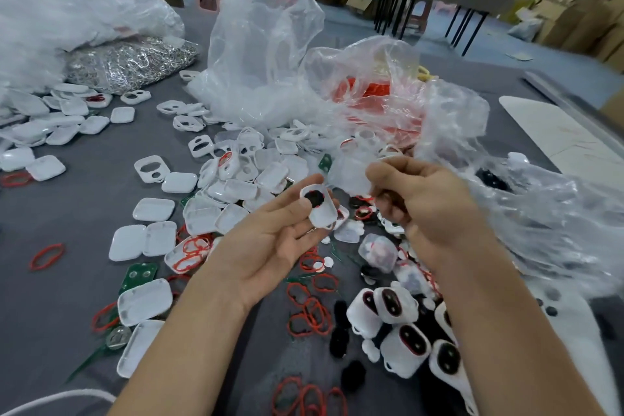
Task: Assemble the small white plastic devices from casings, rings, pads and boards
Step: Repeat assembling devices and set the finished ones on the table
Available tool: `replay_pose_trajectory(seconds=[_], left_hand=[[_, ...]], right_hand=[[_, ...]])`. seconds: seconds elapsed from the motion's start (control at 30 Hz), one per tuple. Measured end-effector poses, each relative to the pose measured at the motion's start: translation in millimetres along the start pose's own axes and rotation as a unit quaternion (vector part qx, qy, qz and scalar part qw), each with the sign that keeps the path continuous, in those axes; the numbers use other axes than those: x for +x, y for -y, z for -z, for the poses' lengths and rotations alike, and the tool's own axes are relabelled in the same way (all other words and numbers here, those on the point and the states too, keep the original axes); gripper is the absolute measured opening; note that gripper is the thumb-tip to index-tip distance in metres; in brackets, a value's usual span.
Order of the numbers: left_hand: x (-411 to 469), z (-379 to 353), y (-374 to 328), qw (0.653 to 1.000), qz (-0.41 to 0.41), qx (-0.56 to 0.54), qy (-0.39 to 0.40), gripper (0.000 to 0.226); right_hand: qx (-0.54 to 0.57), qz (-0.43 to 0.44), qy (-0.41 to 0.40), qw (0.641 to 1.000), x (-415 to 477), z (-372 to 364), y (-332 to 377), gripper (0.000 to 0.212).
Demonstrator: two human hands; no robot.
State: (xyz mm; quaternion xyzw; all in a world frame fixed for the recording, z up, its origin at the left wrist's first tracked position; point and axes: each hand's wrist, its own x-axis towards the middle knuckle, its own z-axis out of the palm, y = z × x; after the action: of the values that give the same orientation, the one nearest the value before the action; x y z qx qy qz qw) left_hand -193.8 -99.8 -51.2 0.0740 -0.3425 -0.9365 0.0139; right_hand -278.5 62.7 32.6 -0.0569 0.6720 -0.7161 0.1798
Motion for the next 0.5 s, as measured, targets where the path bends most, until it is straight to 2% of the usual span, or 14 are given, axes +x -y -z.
replay_pose_trajectory(seconds=[0.1, 0.17, 0.3, 0.43, 0.5], left_hand=[[-1, -3, 3, 1.0, 0.006, 0.01, 0.025, 0.041], [-1, -3, 3, 0.999, 0.009, 0.018, 0.029, 0.042], [0, 0, 1, 1.0, 0.004, 0.02, -0.013, 0.036], [0, 1, -3, 0.999, -0.006, 0.021, -0.041, 0.035], [0, 1, -3, 0.999, -0.006, 0.013, -0.04, 0.035]], right_hand=[[-0.015, -0.007, 0.021, 1.0, -14, 2, -4, 0.018], [-0.032, -0.004, -0.004, 0.999, -14, 6, -8, 0.022], [-0.08, -0.009, -0.077, 0.994, -1, 15, -15, 0.024], [-0.122, -0.052, -0.096, 0.986, 12, 18, -18, 0.02], [-0.097, -0.074, -0.098, 0.988, 15, 19, -18, 0.017]])
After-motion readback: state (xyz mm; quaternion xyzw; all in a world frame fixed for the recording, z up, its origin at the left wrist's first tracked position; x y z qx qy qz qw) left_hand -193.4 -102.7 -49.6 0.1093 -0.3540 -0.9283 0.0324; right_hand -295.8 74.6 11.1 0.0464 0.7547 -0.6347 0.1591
